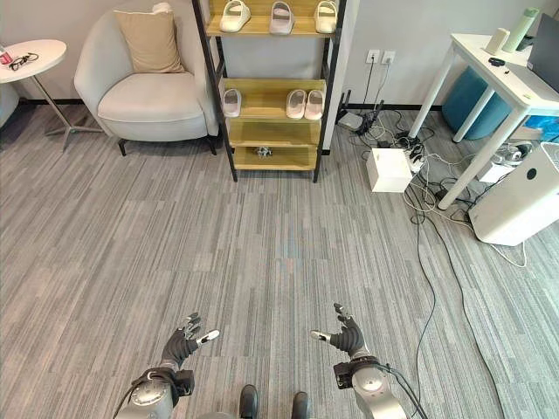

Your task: Arrange the slippers neatly on the shoe rack.

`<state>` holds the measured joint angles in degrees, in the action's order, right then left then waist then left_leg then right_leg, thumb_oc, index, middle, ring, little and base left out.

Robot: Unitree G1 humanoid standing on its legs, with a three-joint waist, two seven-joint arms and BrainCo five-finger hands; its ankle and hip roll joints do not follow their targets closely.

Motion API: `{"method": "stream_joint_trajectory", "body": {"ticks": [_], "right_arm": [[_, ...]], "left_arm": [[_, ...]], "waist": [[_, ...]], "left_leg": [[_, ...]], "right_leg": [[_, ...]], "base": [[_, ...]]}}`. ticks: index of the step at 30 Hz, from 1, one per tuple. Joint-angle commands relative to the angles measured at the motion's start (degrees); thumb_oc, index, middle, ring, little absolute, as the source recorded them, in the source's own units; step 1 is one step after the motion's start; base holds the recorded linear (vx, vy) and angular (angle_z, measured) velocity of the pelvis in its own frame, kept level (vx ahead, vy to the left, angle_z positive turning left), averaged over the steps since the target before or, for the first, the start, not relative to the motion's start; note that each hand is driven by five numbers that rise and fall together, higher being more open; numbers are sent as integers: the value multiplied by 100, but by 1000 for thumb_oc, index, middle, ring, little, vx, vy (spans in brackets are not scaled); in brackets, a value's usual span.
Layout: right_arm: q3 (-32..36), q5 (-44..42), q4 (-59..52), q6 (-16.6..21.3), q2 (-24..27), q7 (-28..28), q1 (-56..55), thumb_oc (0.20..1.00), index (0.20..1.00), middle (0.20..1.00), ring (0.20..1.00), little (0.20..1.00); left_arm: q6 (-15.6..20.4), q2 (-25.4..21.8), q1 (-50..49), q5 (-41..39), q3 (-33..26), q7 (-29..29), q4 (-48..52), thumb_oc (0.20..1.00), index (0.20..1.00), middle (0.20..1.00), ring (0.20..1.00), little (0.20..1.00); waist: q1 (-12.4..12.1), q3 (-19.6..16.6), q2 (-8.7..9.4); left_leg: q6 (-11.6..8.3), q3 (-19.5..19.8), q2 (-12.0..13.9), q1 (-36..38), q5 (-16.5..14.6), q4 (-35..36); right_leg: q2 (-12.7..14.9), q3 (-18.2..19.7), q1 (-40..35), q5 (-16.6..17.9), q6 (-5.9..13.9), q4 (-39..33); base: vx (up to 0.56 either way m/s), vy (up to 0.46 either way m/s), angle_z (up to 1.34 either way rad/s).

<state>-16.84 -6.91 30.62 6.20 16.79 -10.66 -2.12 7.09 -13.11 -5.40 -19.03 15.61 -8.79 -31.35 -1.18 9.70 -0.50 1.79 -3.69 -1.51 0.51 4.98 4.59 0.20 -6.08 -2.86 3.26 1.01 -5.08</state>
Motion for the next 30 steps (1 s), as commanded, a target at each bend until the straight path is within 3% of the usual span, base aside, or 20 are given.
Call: {"method": "stream_joint_trajectory", "body": {"ticks": [1, 30], "right_arm": [[80, -170, -246, 270, 31, -43, 69, 1000, 1000, 1000, 1000, 1000], [51, -180, -325, 192, 35, 30, 62, 1000, 1000, 1000, 1000, 1000]], "left_arm": [[255, -108, 335, 219, 46, -30, -11, 1000, 1000, 1000, 1000, 1000], [230, -118, 57, 36, -179, -9, 280, 1000, 1000, 1000, 1000, 1000]], "waist": [[48, -236, 157], [96, -214, 109]], "left_leg": [[-351, 119, 358, 167, -509, 41], [-336, 82, 325, 283, -587, 41]], "right_leg": [[530, 9, -215, -618, 529, 8], [562, 9, -334, -658, 519, 8]], "base": [[10, 3, -4], [1, 0, 0]]}}
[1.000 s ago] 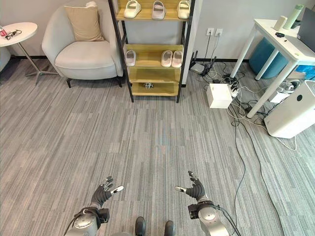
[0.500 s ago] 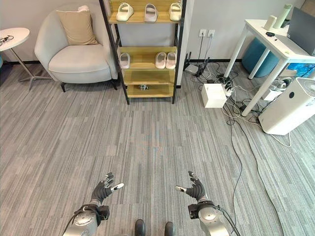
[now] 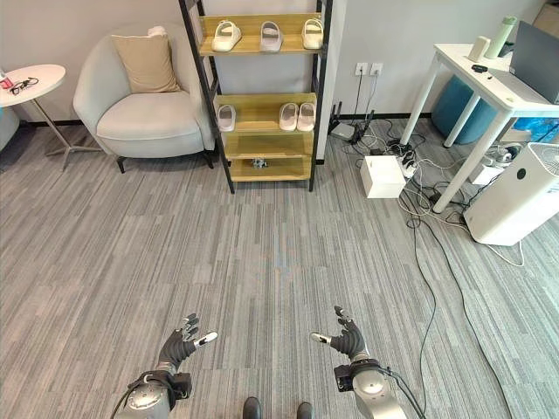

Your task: Arrange the slippers neatly on the shoe rack.

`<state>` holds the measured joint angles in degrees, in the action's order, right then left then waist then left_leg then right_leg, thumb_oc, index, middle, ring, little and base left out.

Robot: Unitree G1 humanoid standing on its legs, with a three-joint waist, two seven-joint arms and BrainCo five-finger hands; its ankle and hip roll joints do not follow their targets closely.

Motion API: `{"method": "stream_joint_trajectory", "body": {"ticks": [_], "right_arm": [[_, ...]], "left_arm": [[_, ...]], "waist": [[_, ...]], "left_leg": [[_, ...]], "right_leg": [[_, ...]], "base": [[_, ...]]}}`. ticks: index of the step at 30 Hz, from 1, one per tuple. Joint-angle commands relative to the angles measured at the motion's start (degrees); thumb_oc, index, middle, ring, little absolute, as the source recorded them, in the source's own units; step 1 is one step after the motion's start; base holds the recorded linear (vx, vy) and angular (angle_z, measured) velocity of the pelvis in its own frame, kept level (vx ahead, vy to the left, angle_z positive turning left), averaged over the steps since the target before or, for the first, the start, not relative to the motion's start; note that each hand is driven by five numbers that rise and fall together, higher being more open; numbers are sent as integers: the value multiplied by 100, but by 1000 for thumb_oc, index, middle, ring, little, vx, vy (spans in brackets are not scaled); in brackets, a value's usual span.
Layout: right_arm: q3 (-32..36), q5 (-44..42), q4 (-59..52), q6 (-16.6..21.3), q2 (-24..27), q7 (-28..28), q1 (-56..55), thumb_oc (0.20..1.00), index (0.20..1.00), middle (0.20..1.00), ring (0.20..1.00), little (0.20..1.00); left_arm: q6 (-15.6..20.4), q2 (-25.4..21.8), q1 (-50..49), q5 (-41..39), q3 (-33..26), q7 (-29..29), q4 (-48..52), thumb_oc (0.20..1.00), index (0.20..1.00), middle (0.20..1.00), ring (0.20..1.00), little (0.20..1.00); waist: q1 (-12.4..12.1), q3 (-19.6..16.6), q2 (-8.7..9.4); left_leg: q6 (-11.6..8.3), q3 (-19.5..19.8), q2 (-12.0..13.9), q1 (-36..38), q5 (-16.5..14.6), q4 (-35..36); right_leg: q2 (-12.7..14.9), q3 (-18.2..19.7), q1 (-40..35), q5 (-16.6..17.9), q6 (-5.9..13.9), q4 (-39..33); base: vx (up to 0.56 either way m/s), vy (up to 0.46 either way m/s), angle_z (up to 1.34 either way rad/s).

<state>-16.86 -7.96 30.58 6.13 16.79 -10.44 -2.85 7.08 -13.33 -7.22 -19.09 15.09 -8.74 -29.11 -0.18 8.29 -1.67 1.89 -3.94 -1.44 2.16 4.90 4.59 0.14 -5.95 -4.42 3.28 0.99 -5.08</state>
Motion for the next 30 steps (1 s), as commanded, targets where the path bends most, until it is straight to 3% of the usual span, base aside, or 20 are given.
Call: {"method": "stream_joint_trajectory", "body": {"ticks": [1, 11, 16, 18, 19, 21, 22, 25, 27, 30], "right_arm": [[49, -77, -322, 194, 40, 16, 137, 1000, 1000, 1000, 1000, 1000], [113, -202, -271, 180, 28, -3, 144, 1000, 1000, 1000, 1000, 1000], [106, -135, -299, 196, 84, -83, 301, 1000, 1000, 1000, 1000, 1000], [123, -87, -322, 200, 106, -93, 351, 1000, 1000, 1000, 1000, 1000], [94, 31, -363, 191, 100, -66, 422, 1000, 1000, 1000, 1000, 1000], [75, 107, -398, 172, 82, -44, 463, 1000, 1000, 1000, 1000, 1000], [81, 90, -431, 179, 81, -42, 451, 1000, 1000, 1000, 1000, 1000], [87, 76, -542, 181, 183, -62, 489, 1000, 1000, 1000, 1000, 1000], [92, 87, -570, 173, 218, -89, 503, 1000, 1000, 1000, 1000, 1000], [132, 187, -709, 167, 293, -82, 385, 1000, 1000, 1000, 1000, 1000]], "left_arm": [[229, -103, 250, 35, -134, -17, 58, 1000, 1000, 1000, 1000, 1000], [276, -118, 290, -82, -338, -103, 147, 1000, 1000, 1000, 1000, 1000], [386, -231, 371, -12, -395, -215, 335, 1000, 1000, 1000, 1000, 1000], [428, -321, 400, 39, -420, -212, 476, 1000, 1000, 1000, 1000, 1000], [458, -442, 424, 179, -422, -179, 602, 1000, 1000, 1000, 1000, 1000], [441, -488, 500, 333, -408, -189, 562, 1000, 1000, 1000, 1000, 1000], [450, -478, 520, 344, -402, -201, 561, 1000, 1000, 1000, 1000, 1000], [492, -478, 660, 331, -366, -244, 687, 1000, 1000, 1000, 1000, 1000], [509, -474, 799, 356, -336, -263, 656, 1000, 1000, 1000, 1000, 1000], [541, -450, 942, 437, -293, -283, 708, 1000, 1000, 1000, 1000, 1000]], "waist": [[-4, -63, 233], [-28, 131, 265], [-114, 285, 391], [-145, 370, 446], [-179, 538, 471], [-109, 688, 401], [-91, 706, 393], [14, 796, 430], [124, 814, 445], [293, 746, 487]], "left_leg": [[-348, 103, 319, 108, -575, 41], [-327, 95, 269, -49, -554, 41], [-255, 119, 194, -155, -559, 41], [-185, 124, 148, -198, -591, 20], [-84, 88, 126, -162, -675, -56], [-37, 63, 193, 65, -788, -49], [-44, 60, 192, 169, -846, -21], [-111, 93, 108, 441, -1031, 41], [-193, 156, 113, 633, -1202, 41], [-272, 269, 142, 898, -1472, 41]], "right_leg": [[570, -7, -167, -654, 526, 8], [619, 7, -15, -592, 568, 8], [677, -27, 60, -535, 643, 8], [742, 25, 270, -567, 693, 380], [813, 70, 842, -567, 886, 1498], [834, 95, 1404, -383, 1022, 2553], [835, 50, 1539, -382, 987, 2569], [865, -326, 1788, -196, 817, 1709], [835, -552, 1800, -33, 841, 993], [727, -390, 1821, 103, 863, 447]], "base": [[0, 0, 0], [2, 19, 0], [0, 99, 2], [-51, 143, -1], [-40, 185, -21], [122, 159, -28], [247, 63, -2], [272, -58, -2], [330, -116, 0], [353, -137, 24]]}}
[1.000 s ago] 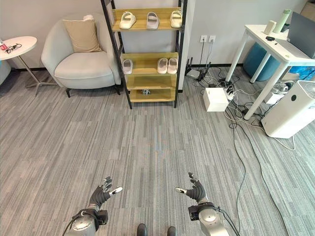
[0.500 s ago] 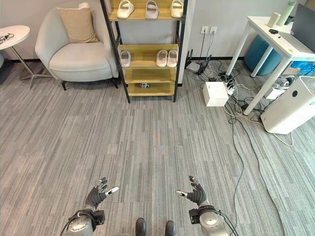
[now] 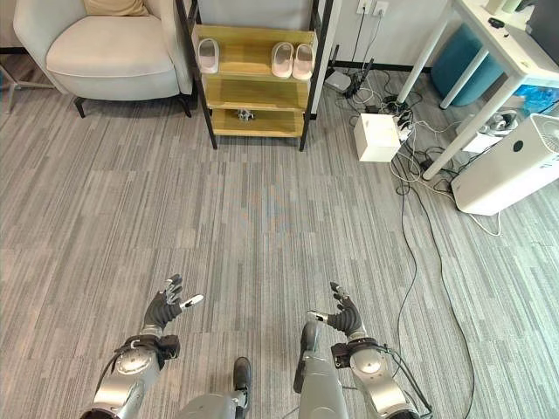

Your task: Arrange the slippers neatly on the shoe rack.

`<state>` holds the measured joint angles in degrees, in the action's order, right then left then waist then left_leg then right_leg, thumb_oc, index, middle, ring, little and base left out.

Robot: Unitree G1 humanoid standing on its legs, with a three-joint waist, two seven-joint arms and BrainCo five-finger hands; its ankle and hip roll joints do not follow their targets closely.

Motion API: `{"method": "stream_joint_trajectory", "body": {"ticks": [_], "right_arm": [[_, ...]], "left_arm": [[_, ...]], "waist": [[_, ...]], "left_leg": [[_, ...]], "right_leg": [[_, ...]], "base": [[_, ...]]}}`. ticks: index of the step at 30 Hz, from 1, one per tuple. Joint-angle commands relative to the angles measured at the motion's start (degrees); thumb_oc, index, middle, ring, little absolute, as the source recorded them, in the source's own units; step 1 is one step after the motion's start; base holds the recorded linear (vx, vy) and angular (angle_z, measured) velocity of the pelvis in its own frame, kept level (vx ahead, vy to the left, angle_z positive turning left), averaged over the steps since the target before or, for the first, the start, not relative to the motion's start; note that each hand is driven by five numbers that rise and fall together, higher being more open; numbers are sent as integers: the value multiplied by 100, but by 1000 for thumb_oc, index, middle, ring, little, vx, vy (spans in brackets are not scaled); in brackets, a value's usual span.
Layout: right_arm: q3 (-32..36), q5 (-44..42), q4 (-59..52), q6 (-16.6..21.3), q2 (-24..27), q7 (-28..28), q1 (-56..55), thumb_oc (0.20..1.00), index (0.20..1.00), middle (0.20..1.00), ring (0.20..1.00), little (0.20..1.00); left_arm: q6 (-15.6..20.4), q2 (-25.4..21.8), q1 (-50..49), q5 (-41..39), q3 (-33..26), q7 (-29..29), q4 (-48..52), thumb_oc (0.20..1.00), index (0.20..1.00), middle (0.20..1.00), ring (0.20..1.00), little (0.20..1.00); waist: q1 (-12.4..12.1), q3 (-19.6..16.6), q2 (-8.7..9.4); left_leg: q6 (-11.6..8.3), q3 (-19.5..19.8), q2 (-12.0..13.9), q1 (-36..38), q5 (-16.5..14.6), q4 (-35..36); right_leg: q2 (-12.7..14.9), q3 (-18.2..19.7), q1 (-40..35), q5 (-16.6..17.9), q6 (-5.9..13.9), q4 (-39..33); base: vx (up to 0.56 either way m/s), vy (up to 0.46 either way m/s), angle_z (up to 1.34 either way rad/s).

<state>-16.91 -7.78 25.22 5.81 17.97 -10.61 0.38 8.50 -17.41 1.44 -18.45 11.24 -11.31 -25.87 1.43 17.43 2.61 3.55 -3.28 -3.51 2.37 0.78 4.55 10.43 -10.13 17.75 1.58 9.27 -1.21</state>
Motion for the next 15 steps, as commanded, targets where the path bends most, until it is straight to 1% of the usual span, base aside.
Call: {"method": "stream_joint_trajectory", "body": {"ticks": [1, 2, 3, 4, 5, 6, 7, 8, 9, 10, 11, 12, 13, 14, 15], "right_arm": [[138, 187, -179, 240, 211, -65, -6, 1000, 1000, 1000, 1000, 1000], [155, 213, -215, 251, 233, -65, -53, 1000, 1000, 1000, 1000, 1000], [169, 199, -220, 299, 293, -66, -144, 1000, 1000, 1000, 1000, 1000], [165, 171, -247, 327, 321, -56, -165, 1000, 1000, 1000, 1000, 1000], [147, 152, -258, 347, 352, -42, -159, 1000, 1000, 1000, 1000, 1000], [129, 140, -255, 373, 390, -49, -121, 1000, 1000, 1000, 1000, 1000], [117, 146, -277, 377, 438, -55, -85, 1000, 1000, 1000, 1000, 1000], [115, 130, -278, 380, 451, -71, -58, 1000, 1000, 1000, 1000, 1000], [120, 133, -297, 360, 477, -98, -42, 1000, 1000, 1000, 1000, 1000], [121, 113, -302, 360, 489, -122, -35, 1000, 1000, 1000, 1000, 1000], [170, 51, -251, 396, 491, -165, -45, 1000, 1000, 1000, 1000, 1000], [171, 50, -249, 398, 491, -164, -48, 1000, 1000, 1000, 1000, 1000], [184, 39, -217, 400, 483, -184, -49, 1000, 1000, 1000, 1000, 1000], [191, 30, -169, 401, 471, -209, -43, 1000, 1000, 1000, 1000, 1000], [191, 30, -169, 402, 471, -209, -43, 1000, 1000, 1000, 1000, 1000]], "left_arm": [[424, -25, 69, 427, 107, -39, 378, 1000, 1000, 1000, 1000, 1000], [442, 10, 66, 429, 113, -59, 363, 1000, 1000, 1000, 1000, 1000], [459, 83, 35, 337, 113, -122, 364, 1000, 1000, 1000, 1000, 1000], [478, 106, -1, 245, 98, -112, 437, 1000, 1000, 1000, 1000, 1000], [492, 124, -16, 181, 89, -111, 506, 1000, 1000, 1000, 1000, 1000], [500, 161, 7, 80, 74, -128, 561, 1000, 1000, 1000, 1000, 1000], [526, 185, 36, -10, 46, -150, 594, 1000, 1000, 1000, 1000, 1000], [546, 205, 59, -74, 33, -194, 616, 1000, 1000, 1000, 1000, 1000], [554, 204, 82, -124, 18, -211, 650, 1000, 1000, 1000, 1000, 1000], [547, 204, 113, -148, 10, -233, 675, 1000, 1000, 1000, 1000, 1000], [534, 207, 86, -86, 37, -215, 726, 1000, 1000, 1000, 1000, 1000], [533, 207, 82, -85, 39, -216, 728, 1000, 1000, 1000, 1000, 1000], [500, 204, 58, -24, 64, -210, 753, 1000, 1000, 1000, 1000, 1000], [473, 193, 48, 58, 76, -214, 752, 1000, 1000, 1000, 1000, 1000], [472, 193, 48, 58, 76, -214, 753, 1000, 1000, 1000, 1000, 1000]], "waist": [[155, -218, 71], [187, -273, 56], [263, -377, -6], [253, -387, -11], [243, -369, -4], [196, -297, 20], [153, -232, 47], [113, -181, 86], [80, -139, 131], [38, -106, 191], [-82, -98, 235], [-90, -92, 239], [-151, -104, 193], [-226, -104, 120], [-228, -97, 123]], "left_leg": [[-462, 244, 350, 957, -1135, 45], [-488, 242, 412, 1037, -1182, 45], [-630, 251, 629, 1020, -1250, -365], [-708, 232, 681, 860, -1101, -809], [-768, 262, 672, 570, -975, -1368], [-800, 363, 625, 211, -766, -2037], [-840, 420, 597, -72, -535, -2508], [-875, 440, 602, -316, -341, -2886], [-859, 414, 613, -535, -309, -3066], [-809, 335, 607, -779, -391, -2968], [-695, 190, 631, -1173, -589, -2232], [-694, 182, 627, -1142, -596, -2211], [-692, 170, 678, -1229, -377, -1657], [-724, 169, 767, -1364, 44, -1066], [-724, 165, 764, -1344, 54, -1045]], "right_leg": [[-336, 108, -436, 366, -40, 64], [-371, 103, -483, 367, -93, 108], [-486, 106, -582, 240, -244, 231], [-548, 107, -682, 153, -320, 243], [-584, 109, -789, 85, -396, 226], [-629, 138, -922, 23, -505, 205], [-644, 139, -1046, -59, -581, 177], [-648, 140, -1131, -138, -664, 172], [-633, 148, -1226, -219, -704, 160], [-595, 151, -1337, -300, -712, 135], [-606, 176, -1646, -472, -666, -5], [-602, 182, -1668, -480, -662, -14], [-657, 168, -1807, -564, -647, -64], [-743, 173, -1962, -664, -649, -123], [-740, 174, -1971, -665, -649, -124]], "base": [[309, -155, 32], [450, -276, 60], [409, -286, 63], [358, -290, 62], [184, -216, 34], [141, -195, 29], [156, -189, 2], [160, -149, -24], [212, -134, -39], [441, -68, -8], [380, -24, 9], [405, 43, 31], [237, 66, 4], [228, 65, -16], [300, 77, -39]]}}
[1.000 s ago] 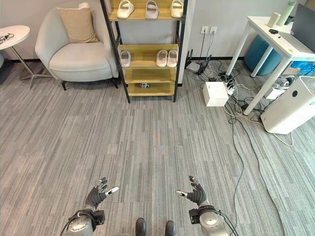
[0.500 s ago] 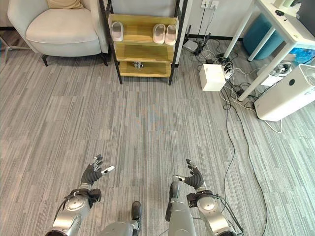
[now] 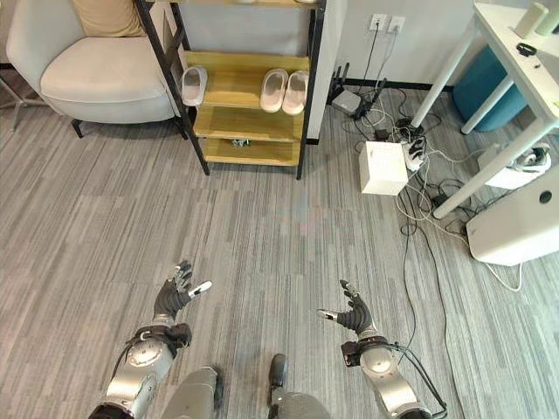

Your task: Arrange the slippers neatly on the shoe rack.

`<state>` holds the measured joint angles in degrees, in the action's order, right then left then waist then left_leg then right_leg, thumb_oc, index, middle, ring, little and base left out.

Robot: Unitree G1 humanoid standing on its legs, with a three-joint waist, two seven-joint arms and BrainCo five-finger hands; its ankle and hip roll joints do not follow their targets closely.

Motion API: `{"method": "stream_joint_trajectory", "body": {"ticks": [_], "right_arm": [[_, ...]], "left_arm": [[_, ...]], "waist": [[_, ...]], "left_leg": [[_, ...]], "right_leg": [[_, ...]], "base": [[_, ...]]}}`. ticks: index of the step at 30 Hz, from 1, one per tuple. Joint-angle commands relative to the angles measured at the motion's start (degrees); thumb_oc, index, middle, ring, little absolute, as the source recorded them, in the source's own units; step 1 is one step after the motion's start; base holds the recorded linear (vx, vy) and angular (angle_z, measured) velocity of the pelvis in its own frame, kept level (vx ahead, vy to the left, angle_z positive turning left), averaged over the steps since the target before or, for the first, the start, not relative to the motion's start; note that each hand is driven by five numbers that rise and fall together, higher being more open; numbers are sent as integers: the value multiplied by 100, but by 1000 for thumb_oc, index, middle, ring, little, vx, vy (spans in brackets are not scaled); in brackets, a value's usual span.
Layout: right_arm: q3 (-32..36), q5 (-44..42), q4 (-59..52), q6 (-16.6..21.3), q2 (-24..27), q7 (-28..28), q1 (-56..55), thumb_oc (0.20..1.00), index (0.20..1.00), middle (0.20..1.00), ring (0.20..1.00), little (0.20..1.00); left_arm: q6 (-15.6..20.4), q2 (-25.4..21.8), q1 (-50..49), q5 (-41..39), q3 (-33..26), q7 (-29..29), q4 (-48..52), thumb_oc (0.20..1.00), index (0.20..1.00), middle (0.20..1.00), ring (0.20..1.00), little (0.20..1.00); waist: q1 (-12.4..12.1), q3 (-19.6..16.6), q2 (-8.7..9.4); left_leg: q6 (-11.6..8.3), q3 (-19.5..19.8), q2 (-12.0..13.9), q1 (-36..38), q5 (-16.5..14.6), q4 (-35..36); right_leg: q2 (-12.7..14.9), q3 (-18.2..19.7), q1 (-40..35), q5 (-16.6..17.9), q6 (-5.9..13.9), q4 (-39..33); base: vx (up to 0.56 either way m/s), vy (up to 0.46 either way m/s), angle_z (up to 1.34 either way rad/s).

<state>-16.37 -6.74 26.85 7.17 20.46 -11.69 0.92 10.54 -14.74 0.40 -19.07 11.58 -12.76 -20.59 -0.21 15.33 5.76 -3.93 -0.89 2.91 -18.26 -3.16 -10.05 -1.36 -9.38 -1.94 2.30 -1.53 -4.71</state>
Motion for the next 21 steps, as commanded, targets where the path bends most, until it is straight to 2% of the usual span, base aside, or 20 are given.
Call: {"method": "stream_joint_trajectory", "body": {"ticks": [1, 2, 3, 5, 8, 9, 10, 13, 15, 16, 17, 18, 21], "right_arm": [[133, -113, -226, 253, 191, -160, -73, 1000, 1000, 1000, 1000, 1000], [127, -139, -129, 233, 154, -178, -57, 1000, 1000, 1000, 1000, 1000], [100, -113, -101, 223, 105, -107, -109, 1000, 1000, 1000, 1000, 1000], [53, -93, -75, 202, 26, -52, -105, 1000, 1000, 1000, 1000, 1000], [-12, -108, 18, 161, -149, 62, -108, 1000, 1000, 1000, 1000, 1000], [-66, -35, 72, 108, -246, 117, -140, 1000, 1000, 1000, 1000, 1000], [-66, -22, 89, 101, -268, 119, -138, 1000, 1000, 1000, 1000, 1000], [-51, -31, 98, 92, -307, 144, -111, 1000, 1000, 1000, 1000, 1000], [-29, -38, 119, 70, -360, 155, -139, 1000, 1000, 1000, 1000, 1000], [-26, -42, 112, 62, -368, 148, -150, 1000, 1000, 1000, 1000, 1000], [2, -77, 92, 54, -355, 151, -149, 1000, 1000, 1000, 1000, 1000], [6, -96, 78, 54, -341, 145, -138, 1000, 1000, 1000, 1000, 1000], [33, -125, 72, 46, -338, 100, -112, 1000, 1000, 1000, 1000, 1000]], "left_arm": [[248, -94, 183, 187, 59, -94, 213, 1000, 1000, 1000, 1000, 1000], [241, -124, 191, 222, 62, -104, 214, 1000, 1000, 1000, 1000, 1000], [237, -167, 95, 271, 37, -62, 268, 1000, 1000, 1000, 1000, 1000], [231, -182, 16, 324, 51, -22, 275, 1000, 1000, 1000, 1000, 1000], [181, -252, -76, 371, 82, 47, 196, 1000, 1000, 1000, 1000, 1000], [103, -246, -95, 291, 82, 76, 67, 1000, 1000, 1000, 1000, 1000], [81, -249, -85, 282, 75, 71, 41, 1000, 1000, 1000, 1000, 1000], [43, -298, -54, 319, 84, 53, -27, 1000, 1000, 1000, 1000, 1000], [1, -321, -61, 354, 86, 75, -20, 1000, 1000, 1000, 1000, 1000], [1, -313, -50, 368, 99, 79, -26, 1000, 1000, 1000, 1000, 1000], [11, -314, -29, 366, 135, 117, -21, 1000, 1000, 1000, 1000, 1000], [13, -309, -19, 365, 154, 129, -15, 1000, 1000, 1000, 1000, 1000], [26, -289, 65, 396, 165, 134, -17, 1000, 1000, 1000, 1000, 1000]], "waist": [[-174, 107, -244], [-233, 102, -221], [-258, -23, -255], [-277, -177, -245], [-362, -405, -90], [-406, -508, 20], [-406, -509, 29], [-337, -429, 10], [-282, -388, -95], [-244, -346, -150], [-170, -298, -229], [-127, -266, -241], [37, -176, -227]], "left_leg": [[-16, -183, 161, 405, 757, 1116], [-27, -238, 115, 349, 856, 1405], [-25, -208, 93, 457, 986, 1470], [25, -175, 19, 584, 1069, 1408], [202, -301, -132, 785, 843, 1210], [362, -350, -282, 943, 599, 1139], [416, -366, -313, 1026, 534, 1152], [572, -405, -412, 1316, 386, 1238], [619, -366, -380, 1593, 302, 1391], [615, -335, -360, 1716, 247, 1437], [580, -293, -344, 1908, 154, 1492], [553, -271, -357, 2007, 91, 1501], [461, -171, -393, 2318, -116, 1505]], "right_leg": [[368, 63, -225, -879, 421, 168], [365, 82, -377, -945, 434, 141], [318, 136, -495, -1009, 497, 168], [401, 270, -618, -1077, 555, 225], [658, 445, -698, -1084, 698, 349], [772, 526, -524, -1026, 875, 924], [790, 547, -348, -979, 947, 1254], [887, 537, 100, -334, 1216, 2239], [908, 433, 488, -121, 1222, 2753], [917, 313, 675, -207, 1140, 2796], [927, 59, 914, -387, 1007, 2312], [951, -63, 949, -396, 968, 1958], [941, -115, 1207, -84, 1018, 704]], "base": [[303, 74, -37], [498, 175, -23], [439, 204, -23], [391, 231, -42], [395, 288, -53], [423, 359, -12], [282, 285, 24], [112, 144, 33], [167, 113, 28], [300, 82, 15], [326, 29, 5], [337, -22, -3], [304, -79, 1]]}}
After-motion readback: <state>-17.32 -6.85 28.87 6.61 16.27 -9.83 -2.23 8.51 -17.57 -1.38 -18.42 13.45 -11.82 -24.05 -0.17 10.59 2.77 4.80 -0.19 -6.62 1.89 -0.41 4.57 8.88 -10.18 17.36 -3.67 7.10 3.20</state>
